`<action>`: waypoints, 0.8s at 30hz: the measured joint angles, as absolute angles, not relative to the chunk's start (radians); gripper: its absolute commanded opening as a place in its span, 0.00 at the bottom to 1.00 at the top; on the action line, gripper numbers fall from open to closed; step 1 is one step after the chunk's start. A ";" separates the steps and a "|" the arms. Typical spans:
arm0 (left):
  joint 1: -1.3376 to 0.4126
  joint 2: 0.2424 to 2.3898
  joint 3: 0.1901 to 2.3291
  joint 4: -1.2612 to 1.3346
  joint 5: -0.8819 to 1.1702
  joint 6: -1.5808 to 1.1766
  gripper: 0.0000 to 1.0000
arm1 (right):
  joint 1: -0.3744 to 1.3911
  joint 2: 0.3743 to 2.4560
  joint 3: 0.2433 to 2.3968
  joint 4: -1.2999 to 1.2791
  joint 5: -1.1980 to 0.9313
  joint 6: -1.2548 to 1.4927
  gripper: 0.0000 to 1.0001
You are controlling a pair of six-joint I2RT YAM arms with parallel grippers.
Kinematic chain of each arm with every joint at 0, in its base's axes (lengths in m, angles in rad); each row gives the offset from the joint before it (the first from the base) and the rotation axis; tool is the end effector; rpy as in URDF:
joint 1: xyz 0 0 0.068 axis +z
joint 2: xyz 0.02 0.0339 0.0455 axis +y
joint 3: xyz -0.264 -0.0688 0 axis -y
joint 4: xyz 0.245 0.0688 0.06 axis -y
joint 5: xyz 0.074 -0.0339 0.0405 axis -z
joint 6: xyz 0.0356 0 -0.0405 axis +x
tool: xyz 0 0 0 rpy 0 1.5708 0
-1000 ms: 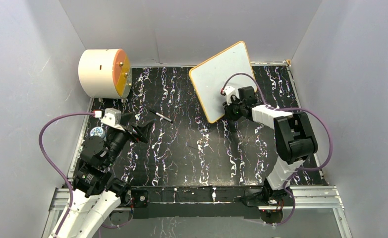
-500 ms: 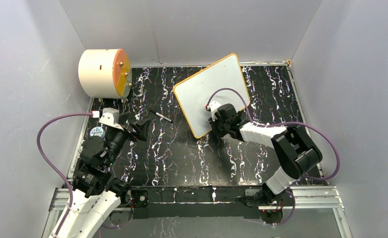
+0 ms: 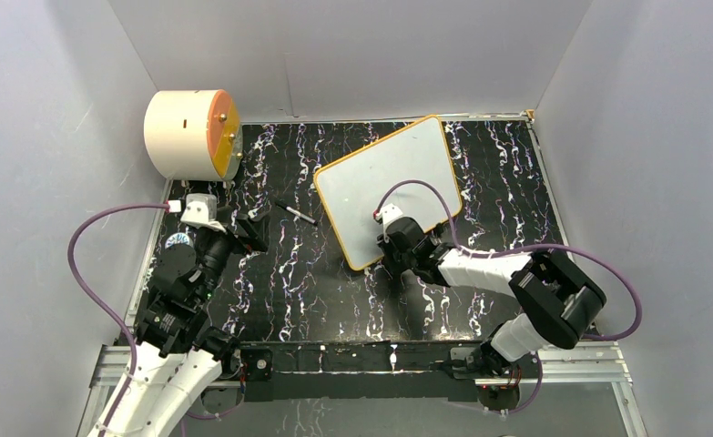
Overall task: Write a sentence on the whiteboard
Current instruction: Move the whiteboard to the center of the board.
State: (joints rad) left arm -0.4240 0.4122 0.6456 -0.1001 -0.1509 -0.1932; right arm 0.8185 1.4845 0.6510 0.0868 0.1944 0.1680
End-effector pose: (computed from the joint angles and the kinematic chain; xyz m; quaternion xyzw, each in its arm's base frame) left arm 0.1032 -0.0407 0.3488 0.0192 0.6587 -0.1807 0.7301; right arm 0.2007 0.2044 0.1615 -0.2546 0.8766 0.1104 0.3932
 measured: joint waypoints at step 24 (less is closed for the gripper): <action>-0.361 0.668 0.679 -0.167 -0.326 -0.341 0.97 | 0.864 1.419 0.566 0.138 0.237 0.219 0.36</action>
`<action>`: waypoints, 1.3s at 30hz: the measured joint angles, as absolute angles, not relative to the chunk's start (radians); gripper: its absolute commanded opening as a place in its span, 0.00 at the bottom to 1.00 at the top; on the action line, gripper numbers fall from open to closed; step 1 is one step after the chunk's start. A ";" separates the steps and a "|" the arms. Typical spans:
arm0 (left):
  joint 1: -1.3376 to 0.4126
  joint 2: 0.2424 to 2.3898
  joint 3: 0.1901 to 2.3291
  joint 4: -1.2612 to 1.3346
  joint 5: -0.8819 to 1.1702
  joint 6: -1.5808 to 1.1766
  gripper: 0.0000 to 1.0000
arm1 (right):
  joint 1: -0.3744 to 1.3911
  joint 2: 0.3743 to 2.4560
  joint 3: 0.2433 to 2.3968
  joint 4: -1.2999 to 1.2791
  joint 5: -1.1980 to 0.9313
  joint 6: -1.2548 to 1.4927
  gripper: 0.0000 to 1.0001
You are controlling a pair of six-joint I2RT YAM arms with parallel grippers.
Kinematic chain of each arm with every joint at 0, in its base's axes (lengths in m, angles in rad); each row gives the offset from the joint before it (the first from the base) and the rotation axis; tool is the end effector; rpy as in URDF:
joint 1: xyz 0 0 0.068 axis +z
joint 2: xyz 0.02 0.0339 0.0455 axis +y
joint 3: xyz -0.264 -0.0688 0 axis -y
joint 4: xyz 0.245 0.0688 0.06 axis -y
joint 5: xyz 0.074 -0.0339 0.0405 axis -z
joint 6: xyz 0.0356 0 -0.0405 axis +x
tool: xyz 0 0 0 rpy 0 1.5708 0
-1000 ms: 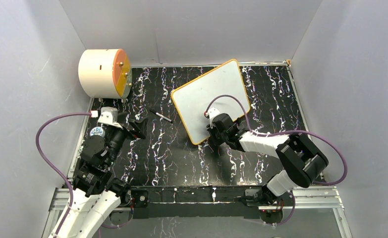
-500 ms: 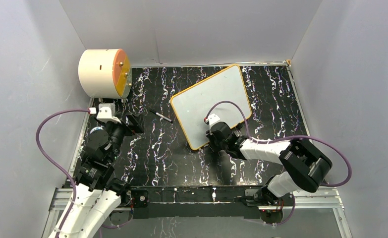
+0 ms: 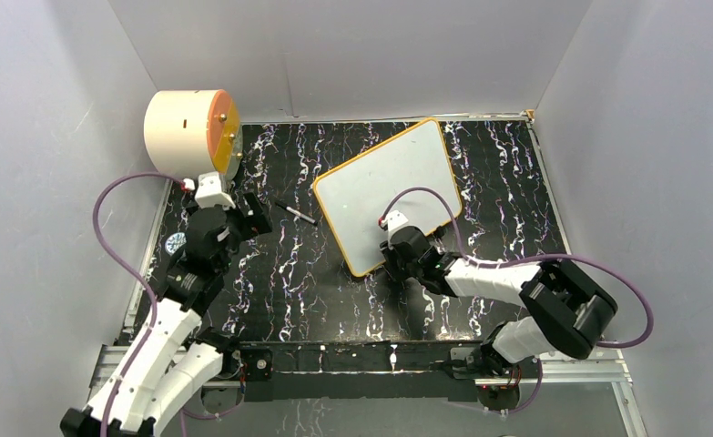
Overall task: Write a sentence on the whiteboard
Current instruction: Move the whiteboard to the center of the board, then open the whiteboard marker at the center of the board.
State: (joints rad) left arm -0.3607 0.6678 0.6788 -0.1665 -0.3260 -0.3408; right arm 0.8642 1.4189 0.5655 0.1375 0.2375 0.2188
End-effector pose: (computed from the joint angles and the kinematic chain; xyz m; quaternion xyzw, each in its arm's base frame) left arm 0.1570 -0.0470 0.3230 -0.0980 0.7508 -0.1046 0.6447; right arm 0.1805 0.1986 0.1580 -0.2400 0.8726 0.1198 0.4083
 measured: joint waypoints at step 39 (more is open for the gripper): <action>-0.280 1.845 1.342 -0.440 -0.270 -0.668 0.58 | 0.866 0.780 0.442 -0.004 0.498 0.120 0.96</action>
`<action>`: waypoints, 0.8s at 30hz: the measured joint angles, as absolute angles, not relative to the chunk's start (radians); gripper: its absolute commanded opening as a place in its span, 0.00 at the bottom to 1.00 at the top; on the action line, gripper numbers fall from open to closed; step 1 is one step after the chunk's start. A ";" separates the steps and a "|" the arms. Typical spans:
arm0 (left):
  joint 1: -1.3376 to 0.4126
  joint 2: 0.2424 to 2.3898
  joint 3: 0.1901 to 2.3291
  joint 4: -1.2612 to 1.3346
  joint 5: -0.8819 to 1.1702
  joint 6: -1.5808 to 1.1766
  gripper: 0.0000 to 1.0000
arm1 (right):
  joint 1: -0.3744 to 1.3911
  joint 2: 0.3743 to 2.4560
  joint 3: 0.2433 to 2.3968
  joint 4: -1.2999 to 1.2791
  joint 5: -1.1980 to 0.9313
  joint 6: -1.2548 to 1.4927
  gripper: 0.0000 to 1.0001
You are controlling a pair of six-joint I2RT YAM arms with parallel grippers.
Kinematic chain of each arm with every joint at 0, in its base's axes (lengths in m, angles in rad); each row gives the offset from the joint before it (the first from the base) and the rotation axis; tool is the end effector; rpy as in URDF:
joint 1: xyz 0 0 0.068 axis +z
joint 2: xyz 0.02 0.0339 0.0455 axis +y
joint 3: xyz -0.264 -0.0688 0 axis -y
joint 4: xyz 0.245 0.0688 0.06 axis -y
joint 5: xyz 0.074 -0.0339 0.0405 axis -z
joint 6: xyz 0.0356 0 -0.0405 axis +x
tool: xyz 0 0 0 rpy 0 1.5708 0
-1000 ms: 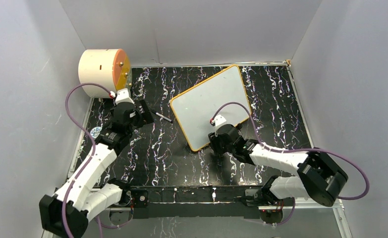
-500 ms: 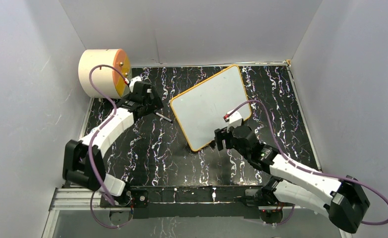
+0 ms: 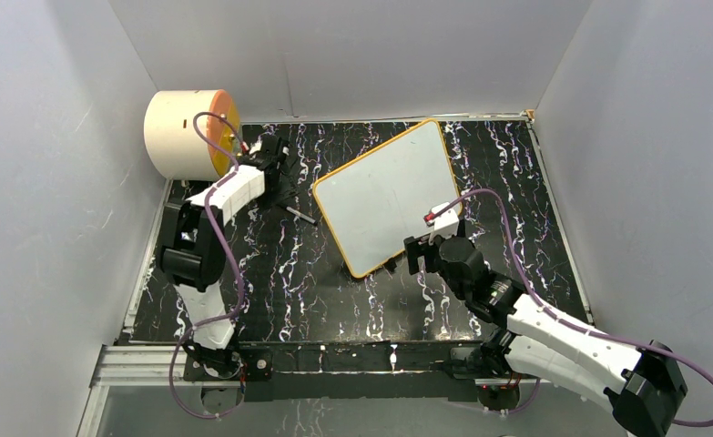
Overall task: Write a sentence on the whiteboard
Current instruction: Open the whiteboard marker at the center of the board.
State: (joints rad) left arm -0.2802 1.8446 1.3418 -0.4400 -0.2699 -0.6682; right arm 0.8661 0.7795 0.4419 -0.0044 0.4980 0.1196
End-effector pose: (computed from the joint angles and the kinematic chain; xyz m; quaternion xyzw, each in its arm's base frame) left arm 0.3857 -0.1011 0.2145 -0.2225 0.9168 -0.0259 0.3307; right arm 0.1311 0.1280 0.2392 -0.1565 0.7892 0.0869 0.5875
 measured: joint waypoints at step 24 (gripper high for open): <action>-0.279 2.049 1.484 -0.553 -0.228 -0.574 0.13 | 0.866 0.745 0.427 0.001 0.555 0.101 0.99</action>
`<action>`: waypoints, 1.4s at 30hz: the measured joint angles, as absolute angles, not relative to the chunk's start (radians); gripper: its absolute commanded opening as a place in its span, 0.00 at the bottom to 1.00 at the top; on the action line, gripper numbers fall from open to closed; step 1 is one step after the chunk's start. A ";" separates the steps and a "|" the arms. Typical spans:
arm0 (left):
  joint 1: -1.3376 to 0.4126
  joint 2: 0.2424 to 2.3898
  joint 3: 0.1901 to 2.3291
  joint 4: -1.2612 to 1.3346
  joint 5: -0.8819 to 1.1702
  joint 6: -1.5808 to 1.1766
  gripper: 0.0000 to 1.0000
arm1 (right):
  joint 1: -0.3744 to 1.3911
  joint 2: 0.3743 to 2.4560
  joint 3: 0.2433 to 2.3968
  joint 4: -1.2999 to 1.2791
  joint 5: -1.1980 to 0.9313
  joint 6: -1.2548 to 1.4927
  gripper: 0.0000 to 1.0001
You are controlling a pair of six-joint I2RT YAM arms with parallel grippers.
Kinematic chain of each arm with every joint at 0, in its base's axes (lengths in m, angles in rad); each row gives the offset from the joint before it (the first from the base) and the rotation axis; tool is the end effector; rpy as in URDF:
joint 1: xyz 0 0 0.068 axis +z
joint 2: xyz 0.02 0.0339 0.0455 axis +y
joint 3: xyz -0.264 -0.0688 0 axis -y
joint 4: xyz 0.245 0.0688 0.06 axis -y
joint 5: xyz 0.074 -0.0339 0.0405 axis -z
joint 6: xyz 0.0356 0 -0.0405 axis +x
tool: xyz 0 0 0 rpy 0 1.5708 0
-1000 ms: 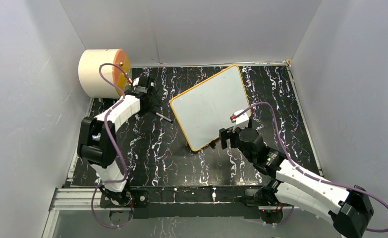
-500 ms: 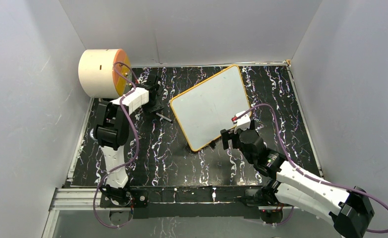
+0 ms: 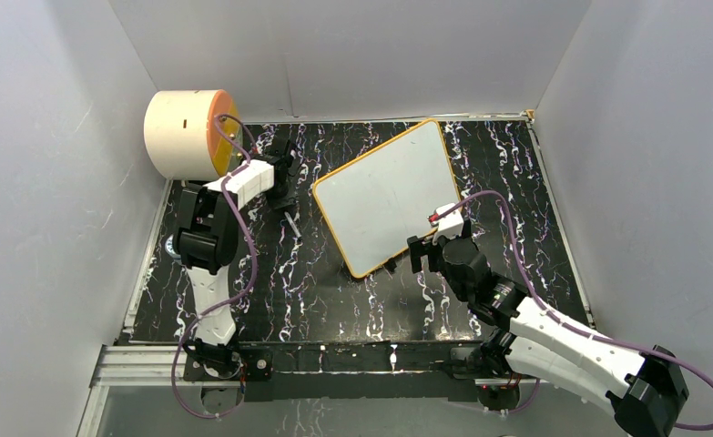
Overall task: Write a sentence on the whiteboard
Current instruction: Open the whiteboard marker at the center of the board.
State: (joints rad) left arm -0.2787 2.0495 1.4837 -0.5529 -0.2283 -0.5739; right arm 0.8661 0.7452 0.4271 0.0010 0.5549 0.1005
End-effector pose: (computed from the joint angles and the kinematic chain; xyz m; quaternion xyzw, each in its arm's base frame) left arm 0.4138 -0.1100 0.1694 -0.1676 0.9539 0.0090 0.2486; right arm 0.1286 0.1223 0.2404 -0.1419 0.7825 0.0657 0.6026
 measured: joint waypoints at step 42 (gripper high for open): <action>-0.277 1.749 1.087 -0.538 -0.095 -0.526 0.00 | 0.866 0.683 0.410 -0.006 0.505 0.101 0.99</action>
